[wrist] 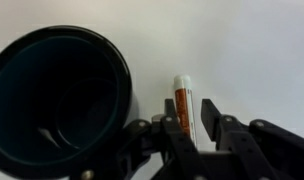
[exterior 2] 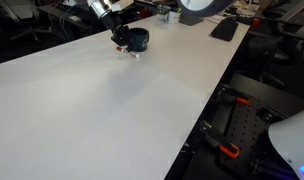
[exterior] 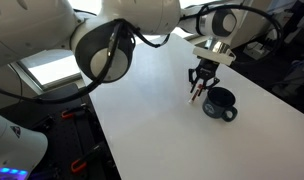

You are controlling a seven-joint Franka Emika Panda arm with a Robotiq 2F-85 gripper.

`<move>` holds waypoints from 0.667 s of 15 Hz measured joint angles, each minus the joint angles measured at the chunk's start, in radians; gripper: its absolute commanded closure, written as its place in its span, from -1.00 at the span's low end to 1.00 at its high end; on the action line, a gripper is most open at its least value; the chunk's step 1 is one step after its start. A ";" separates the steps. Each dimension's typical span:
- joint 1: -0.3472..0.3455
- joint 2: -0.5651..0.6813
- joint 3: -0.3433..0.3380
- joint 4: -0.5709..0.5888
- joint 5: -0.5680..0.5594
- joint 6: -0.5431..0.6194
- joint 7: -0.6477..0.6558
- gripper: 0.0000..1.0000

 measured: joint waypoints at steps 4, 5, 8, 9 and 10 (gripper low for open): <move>-0.006 0.000 -0.013 0.001 0.000 0.005 0.047 -0.43; -0.009 0.000 -0.014 0.002 0.000 0.005 0.062 -0.57; -0.014 0.000 -0.016 0.004 0.000 0.005 0.076 -0.76; -0.015 0.000 -0.016 0.004 0.000 0.005 0.076 -0.76; -0.015 0.000 -0.016 0.004 0.000 0.005 0.076 -0.76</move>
